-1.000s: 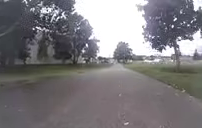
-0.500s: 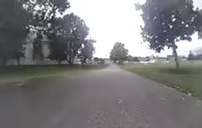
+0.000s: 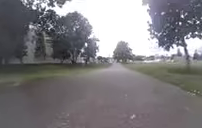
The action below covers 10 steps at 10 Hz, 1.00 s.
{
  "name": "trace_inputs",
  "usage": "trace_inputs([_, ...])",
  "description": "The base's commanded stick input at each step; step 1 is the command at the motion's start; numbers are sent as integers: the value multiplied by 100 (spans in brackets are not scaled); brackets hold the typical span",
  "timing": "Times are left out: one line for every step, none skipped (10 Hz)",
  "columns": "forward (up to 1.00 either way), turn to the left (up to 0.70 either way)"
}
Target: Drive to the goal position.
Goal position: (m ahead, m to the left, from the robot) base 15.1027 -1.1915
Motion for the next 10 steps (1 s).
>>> trace_inputs([100,0])
trace_inputs([100,0])
trace_inputs([100,-6])
trace_inputs([100,-14])
trace_inputs([100,-22])
trace_inputs([100,-27])
trace_inputs([100,-27])
trace_inputs([100,-27])
trace_inputs([100,-27])
trace_inputs([100,-27])
